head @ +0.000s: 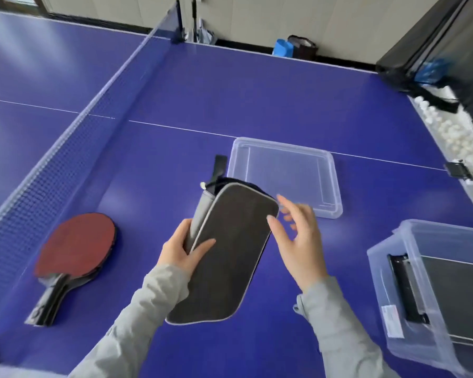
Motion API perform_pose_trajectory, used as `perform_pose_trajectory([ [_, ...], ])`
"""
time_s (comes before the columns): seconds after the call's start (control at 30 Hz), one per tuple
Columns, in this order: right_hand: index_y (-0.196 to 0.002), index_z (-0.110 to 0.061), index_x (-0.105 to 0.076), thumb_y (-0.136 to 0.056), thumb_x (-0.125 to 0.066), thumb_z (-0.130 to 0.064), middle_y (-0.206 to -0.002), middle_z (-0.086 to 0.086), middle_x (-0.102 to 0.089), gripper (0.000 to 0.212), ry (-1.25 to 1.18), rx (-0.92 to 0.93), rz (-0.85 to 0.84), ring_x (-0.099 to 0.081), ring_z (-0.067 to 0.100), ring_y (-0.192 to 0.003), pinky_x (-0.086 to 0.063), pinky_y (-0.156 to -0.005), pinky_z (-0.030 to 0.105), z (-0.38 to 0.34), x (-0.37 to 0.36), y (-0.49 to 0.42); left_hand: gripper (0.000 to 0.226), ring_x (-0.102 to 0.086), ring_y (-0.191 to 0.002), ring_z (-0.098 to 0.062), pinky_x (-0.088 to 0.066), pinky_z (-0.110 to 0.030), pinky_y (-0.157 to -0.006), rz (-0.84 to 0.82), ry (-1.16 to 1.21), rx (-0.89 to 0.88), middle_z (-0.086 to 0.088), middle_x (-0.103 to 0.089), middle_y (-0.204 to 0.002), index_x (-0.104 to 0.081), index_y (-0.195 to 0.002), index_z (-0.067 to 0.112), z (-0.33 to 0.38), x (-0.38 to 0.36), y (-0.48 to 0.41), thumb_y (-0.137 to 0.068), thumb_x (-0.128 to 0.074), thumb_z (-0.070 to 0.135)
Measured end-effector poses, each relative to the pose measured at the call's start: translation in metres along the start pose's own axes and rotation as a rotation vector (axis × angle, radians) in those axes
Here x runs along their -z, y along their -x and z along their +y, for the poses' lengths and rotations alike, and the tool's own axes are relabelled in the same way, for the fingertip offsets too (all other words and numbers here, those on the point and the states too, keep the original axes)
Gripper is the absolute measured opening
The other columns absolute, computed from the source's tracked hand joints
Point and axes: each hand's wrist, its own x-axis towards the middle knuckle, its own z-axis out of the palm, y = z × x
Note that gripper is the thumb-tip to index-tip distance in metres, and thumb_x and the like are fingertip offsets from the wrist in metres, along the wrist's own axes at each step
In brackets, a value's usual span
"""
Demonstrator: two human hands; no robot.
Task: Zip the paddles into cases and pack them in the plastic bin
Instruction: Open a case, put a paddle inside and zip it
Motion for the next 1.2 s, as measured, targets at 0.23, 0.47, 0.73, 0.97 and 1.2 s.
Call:
perform_pose_trajectory([
  [0.23, -0.1, -0.02, -0.073, -0.088, -0.061, -0.019, -0.084, 0.001, -0.045, 0.016, 0.141, 0.037, -0.402, -0.044, 0.007, -0.075, -0.034, -0.071, 0.015, -0.064, -0.032, -0.03, 0.028, -0.062, -0.077, -0.017, -0.05, -0.033, -0.076, -0.164, -0.413, -0.144, 0.014, -0.065, -0.078, -0.051, -0.098, 0.044, -0.011, 0.041, 0.014, -0.078, -0.071, 0.042],
  [0.47, -0.07, -0.023, -0.065, -0.08, -0.07, -0.024, -0.057, -0.008, -0.049, 0.012, 0.2, 0.116, -0.535, -0.046, 0.004, -0.054, -0.037, -0.057, 0.011, -0.079, -0.031, -0.029, 0.045, -0.063, -0.088, -0.021, -0.043, -0.026, -0.072, -0.219, -0.645, -0.204, 0.013, -0.062, -0.085, -0.05, -0.118, 0.039, -0.001, 0.06, 0.013, -0.078, -0.065, 0.053],
  [0.73, -0.066, -0.021, -0.064, -0.075, -0.068, -0.004, -0.06, -0.009, -0.065, 0.02, -0.005, -0.015, -0.506, -0.057, 0.004, -0.058, -0.048, -0.061, 0.016, -0.063, -0.002, -0.036, 0.034, -0.061, -0.074, -0.017, -0.049, -0.03, -0.076, -0.233, -0.499, -0.211, 0.011, -0.063, -0.075, -0.058, -0.103, 0.032, 0.003, 0.069, 0.016, -0.075, -0.076, 0.039],
  [0.97, -0.073, -0.015, -0.065, -0.083, -0.061, 0.007, -0.064, 0.001, -0.065, 0.024, -0.122, -0.313, -0.35, -0.057, 0.009, -0.057, -0.049, -0.059, 0.017, 0.011, 0.021, -0.015, 0.029, -0.065, -0.065, -0.002, -0.051, -0.014, -0.06, -0.136, 0.24, -0.053, 0.009, -0.07, -0.071, -0.069, -0.086, 0.03, 0.01, 0.089, 0.014, -0.063, -0.083, 0.018],
  [1.2, -0.068, -0.029, -0.062, -0.08, -0.067, -0.002, -0.063, -0.003, -0.065, 0.03, -0.017, -0.281, -0.359, -0.053, 0.005, -0.057, -0.046, -0.061, 0.016, 0.024, -0.01, 0.044, 0.01, -0.064, -0.061, -0.016, -0.055, -0.024, -0.056, 0.15, 0.436, 0.188, -0.002, -0.068, -0.073, -0.066, -0.086, 0.021, -0.001, 0.068, 0.003, -0.08, -0.071, 0.015],
])
